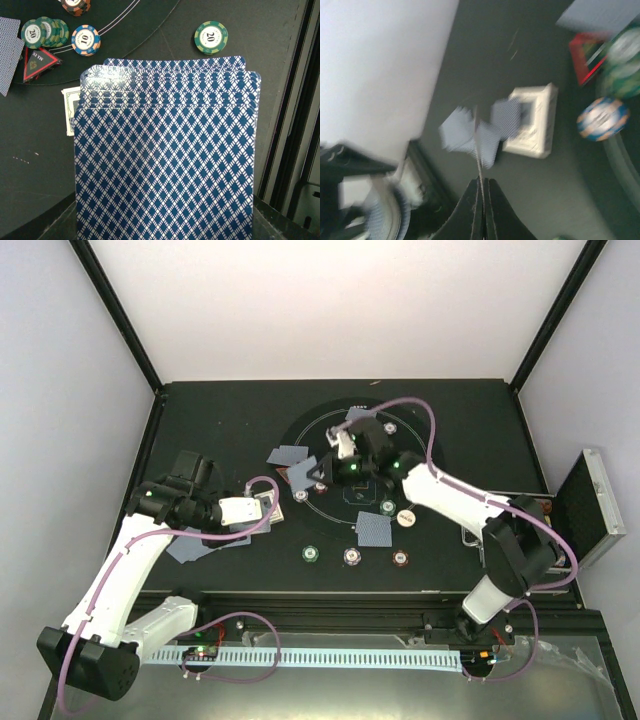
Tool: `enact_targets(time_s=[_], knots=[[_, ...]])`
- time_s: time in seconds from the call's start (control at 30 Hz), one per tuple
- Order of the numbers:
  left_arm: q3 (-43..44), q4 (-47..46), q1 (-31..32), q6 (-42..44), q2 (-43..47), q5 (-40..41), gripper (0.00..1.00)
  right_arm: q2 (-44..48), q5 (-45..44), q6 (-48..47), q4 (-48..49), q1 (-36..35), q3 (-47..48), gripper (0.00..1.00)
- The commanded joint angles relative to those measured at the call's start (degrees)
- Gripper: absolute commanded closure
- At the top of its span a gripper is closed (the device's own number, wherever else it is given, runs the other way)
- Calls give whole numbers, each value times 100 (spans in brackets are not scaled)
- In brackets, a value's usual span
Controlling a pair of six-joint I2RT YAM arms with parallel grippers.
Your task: Distribute texas hold em gaming equipment
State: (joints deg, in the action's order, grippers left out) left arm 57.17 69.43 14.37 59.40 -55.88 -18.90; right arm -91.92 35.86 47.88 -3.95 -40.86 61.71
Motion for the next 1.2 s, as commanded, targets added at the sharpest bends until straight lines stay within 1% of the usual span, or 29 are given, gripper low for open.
enact_targets(time_s=[0.0, 0.03, 0.1, 0.13, 0.2, 0.33, 0.43, 0.5, 0.6, 0.63, 0.73, 0.77, 0.8, 0.83, 0.87, 0.9, 1.07, 1.17], knots=[[42, -25, -13, 28, 101, -89, 98, -415, -2322, -2622, -2789, 177, 1541, 99], [34, -31, -13, 28, 103, -80, 98, -639, -3021, -2979, -3200, 182, 1846, 99], [44, -26, -13, 20, 96, -85, 99, -1026, -4360, -3677, -3498, 157, 2360, 99], [54, -11, -13, 19, 95, -81, 98, -1219, -5181, -3970, -3536, 138, 2504, 99], [47, -12, -13, 9, 86, -94, 98, -1571, -6206, -4562, -3435, 49, 2662, 99], [-5, -49, -13, -11, 73, -95, 98, -2257, -7801, -5674, -2771, -152, 2684, 99], [-6, -39, -13, -33, 44, -100, 99, -2705, -8439, -6369, -2177, -312, 2556, 99], [5, -24, -13, -31, 59, -83, 98, -2985, -8498, -6434, -2152, -351, 2583, 99], [-4, -34, -13, 5, 103, -39, 98, -3085, -8335, -6268, -2247, -387, 2530, 99], [-9, -35, -13, 10, 104, -32, 99, -3069, -8149, -6191, -2254, -406, 2462, 98], [16, -24, -13, -9, 82, -59, 99, -2999, -7841, -6003, -2368, -473, 2271, 89], [27, -18, -13, -7, 78, -76, 98, -2972, -7723, -5917, -2463, -488, 2252, 84], [43, -4, -13, -15, 69, -85, 98, -2934, -7609, -5814, -2570, -485, 2249, 77], [57, 7, -13, -16, 71, -106, 98, -2877, -7470, -5698, -2681, -485, 2250, 69], [64, 18, -13, -18, 75, -111, 98, -2799, -7319, -5601, -2780, -490, 2248, 57], [81, 18, -13, -16, 77, -118, 98, -2691, -7154, -5497, -2853, -485, 2236, 48], [106, 61, -13, -8, 118, -127, 98, -1885, -6440, -4889, -3055, -484, 2080, 15], [106, 68, -13, -6, 145, -139, 98, -1357, -6044, -4451, -3192, -468, 2066, 9]])
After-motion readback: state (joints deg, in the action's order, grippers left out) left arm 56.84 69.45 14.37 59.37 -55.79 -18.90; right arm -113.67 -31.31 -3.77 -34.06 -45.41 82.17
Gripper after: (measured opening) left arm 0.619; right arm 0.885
